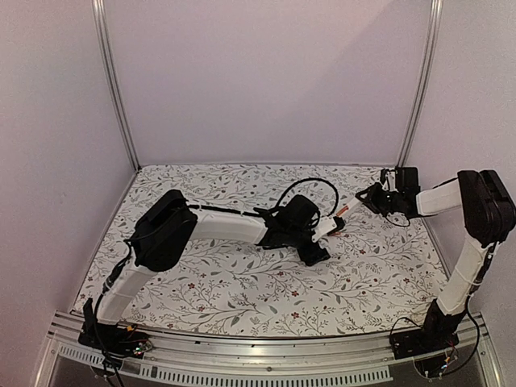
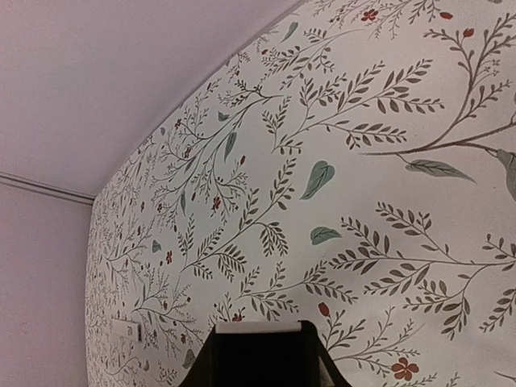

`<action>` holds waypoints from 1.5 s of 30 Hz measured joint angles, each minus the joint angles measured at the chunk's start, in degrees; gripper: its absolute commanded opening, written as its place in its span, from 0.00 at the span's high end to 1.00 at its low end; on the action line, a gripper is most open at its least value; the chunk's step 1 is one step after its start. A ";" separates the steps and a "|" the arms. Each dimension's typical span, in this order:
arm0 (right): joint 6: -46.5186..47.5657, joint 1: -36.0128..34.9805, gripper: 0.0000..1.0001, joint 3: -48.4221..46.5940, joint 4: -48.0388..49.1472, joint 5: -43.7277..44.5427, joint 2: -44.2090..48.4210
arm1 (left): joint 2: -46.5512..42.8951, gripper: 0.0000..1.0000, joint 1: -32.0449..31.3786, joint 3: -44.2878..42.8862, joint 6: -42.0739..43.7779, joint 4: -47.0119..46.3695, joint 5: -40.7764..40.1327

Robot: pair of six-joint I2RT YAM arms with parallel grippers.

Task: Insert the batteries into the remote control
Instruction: Pick up the battery from the center of the board.

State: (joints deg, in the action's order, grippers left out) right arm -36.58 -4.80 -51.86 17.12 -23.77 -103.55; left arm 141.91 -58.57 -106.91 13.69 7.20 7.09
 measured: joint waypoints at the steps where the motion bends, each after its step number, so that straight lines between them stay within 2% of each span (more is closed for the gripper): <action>1: -0.02 0.00 1.00 0.31 0.11 -0.46 0.07 | 0.02 0.22 -0.02 0.00 -0.15 0.11 -0.09; 13: 0.83 0.00 1.00 7.52 -1.66 -2.75 6.80 | 3.39 0.39 -0.22 -3.98 -2.38 -0.48 2.91; 27: 3.39 3.87 1.00 11.37 -9.29 -3.82 14.05 | 9.53 0.72 -0.20 -12.72 -4.61 -0.79 5.81; 40: 4.52 7.54 1.00 11.45 -11.78 -5.55 15.06 | 11.04 0.84 -0.20 -16.46 -0.57 2.78 8.20; 45: 4.74 7.56 1.00 11.45 -12.68 -6.16 15.43 | 10.99 0.99 -0.20 -17.11 0.83 4.94 8.90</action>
State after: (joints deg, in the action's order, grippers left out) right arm -31.83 2.76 -40.40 4.45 -29.93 -88.12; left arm 152.90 -58.76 -124.03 14.52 12.14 15.99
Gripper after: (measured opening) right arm 0.209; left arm 0.080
